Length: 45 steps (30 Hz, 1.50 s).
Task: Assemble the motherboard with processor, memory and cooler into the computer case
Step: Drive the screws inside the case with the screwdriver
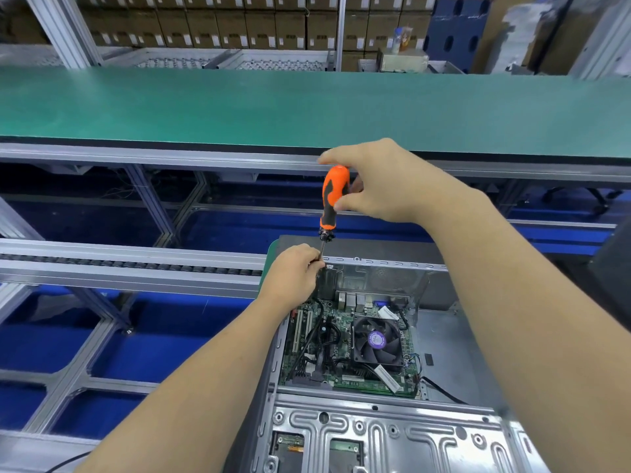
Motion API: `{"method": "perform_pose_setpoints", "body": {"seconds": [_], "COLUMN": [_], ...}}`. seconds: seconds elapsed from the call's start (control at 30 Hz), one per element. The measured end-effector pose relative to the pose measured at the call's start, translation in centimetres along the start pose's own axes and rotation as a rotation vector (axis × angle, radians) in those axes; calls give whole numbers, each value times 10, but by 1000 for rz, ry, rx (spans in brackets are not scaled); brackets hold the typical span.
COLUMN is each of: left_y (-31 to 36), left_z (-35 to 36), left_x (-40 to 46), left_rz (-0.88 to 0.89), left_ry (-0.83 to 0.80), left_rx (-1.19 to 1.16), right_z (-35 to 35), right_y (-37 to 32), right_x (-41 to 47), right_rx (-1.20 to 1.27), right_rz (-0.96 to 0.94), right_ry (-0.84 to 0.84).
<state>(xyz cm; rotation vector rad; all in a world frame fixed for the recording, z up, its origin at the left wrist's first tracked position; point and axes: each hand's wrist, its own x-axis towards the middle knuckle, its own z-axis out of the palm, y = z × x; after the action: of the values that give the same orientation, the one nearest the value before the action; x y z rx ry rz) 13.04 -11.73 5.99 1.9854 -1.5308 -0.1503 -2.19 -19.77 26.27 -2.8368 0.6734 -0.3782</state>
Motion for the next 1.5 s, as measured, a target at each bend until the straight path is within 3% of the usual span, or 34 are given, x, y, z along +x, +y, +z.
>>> {"method": "perform_pose_setpoints", "body": {"seconds": [0.27,0.93,1.1,1.23,1.5], "left_y": [2,1,1,2,0], "left_z": [0,1,0,0,-1], "left_x": [0,0,0,0,0], "left_rz": [-4,1,-7,-10,-11], "left_ry": [6,13,-12,-8,6], "left_rx": [14,6,19,12,-5], "right_z": [4,8,16,10,10], "right_y": [6,-6,-5,-5,-5], "right_x": [2,5,5,6,6], "right_rx": [-20,-119,-13,-49,-22], "right_rz": [4,-37,9,-28,-30], "right_ry": [111,-120,18,-52,-21]}}
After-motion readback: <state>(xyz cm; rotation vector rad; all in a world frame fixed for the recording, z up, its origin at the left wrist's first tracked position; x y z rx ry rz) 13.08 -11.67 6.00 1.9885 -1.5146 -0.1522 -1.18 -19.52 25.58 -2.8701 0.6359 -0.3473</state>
